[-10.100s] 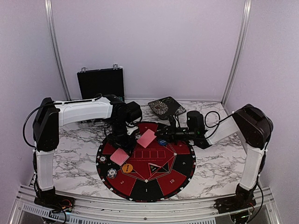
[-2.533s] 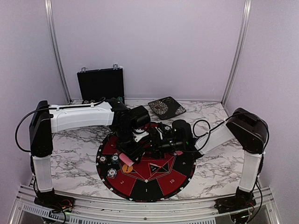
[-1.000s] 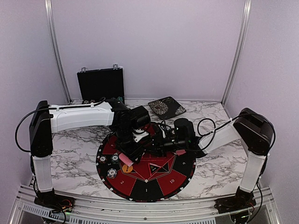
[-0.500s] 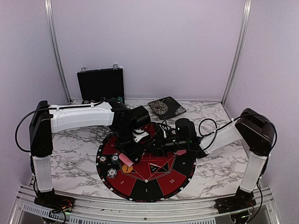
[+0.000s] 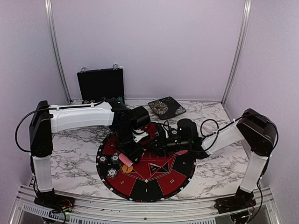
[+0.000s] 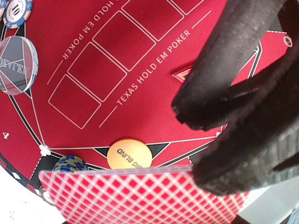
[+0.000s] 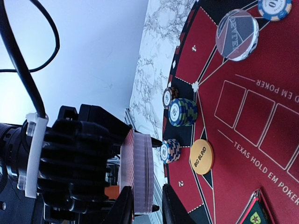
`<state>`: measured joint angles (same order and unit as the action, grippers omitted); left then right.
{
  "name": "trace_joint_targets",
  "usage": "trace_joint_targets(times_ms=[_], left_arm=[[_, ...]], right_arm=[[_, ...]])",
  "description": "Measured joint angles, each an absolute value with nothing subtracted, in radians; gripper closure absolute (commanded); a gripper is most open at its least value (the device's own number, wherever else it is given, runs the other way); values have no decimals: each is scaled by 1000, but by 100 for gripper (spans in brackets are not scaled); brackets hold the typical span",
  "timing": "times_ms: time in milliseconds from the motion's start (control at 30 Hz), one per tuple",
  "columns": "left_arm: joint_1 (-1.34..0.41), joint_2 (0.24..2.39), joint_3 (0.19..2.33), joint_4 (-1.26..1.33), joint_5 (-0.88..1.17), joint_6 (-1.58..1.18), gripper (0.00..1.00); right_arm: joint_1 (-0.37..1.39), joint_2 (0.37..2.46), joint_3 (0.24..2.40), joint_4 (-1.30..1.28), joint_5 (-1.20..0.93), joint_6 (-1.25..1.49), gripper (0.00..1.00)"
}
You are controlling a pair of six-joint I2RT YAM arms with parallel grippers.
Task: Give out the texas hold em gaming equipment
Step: Pick up the poker card from the face-down deck piles.
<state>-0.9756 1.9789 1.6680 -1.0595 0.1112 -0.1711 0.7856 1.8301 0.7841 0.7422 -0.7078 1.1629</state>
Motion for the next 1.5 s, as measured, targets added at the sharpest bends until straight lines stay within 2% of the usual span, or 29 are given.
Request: trace_joint_targets(times_ms=[233, 400, 1033, 1500], left_arm=[[-976, 1979, 1668, -1060, 111, -171, 61], [-976, 1979, 1668, -1060, 111, -171, 61], [-976, 1979, 1668, -1061, 111, -171, 62], [-976, 1979, 1668, -1066, 104, -171, 64]], right_arm=[[785, 1818, 781, 744, -707, 1168, 67], [793, 1817, 783, 743, -708, 1169, 66], [815, 1855, 822, 729, -713, 1155, 81], [808, 1845, 822, 706, -704, 1132, 85]])
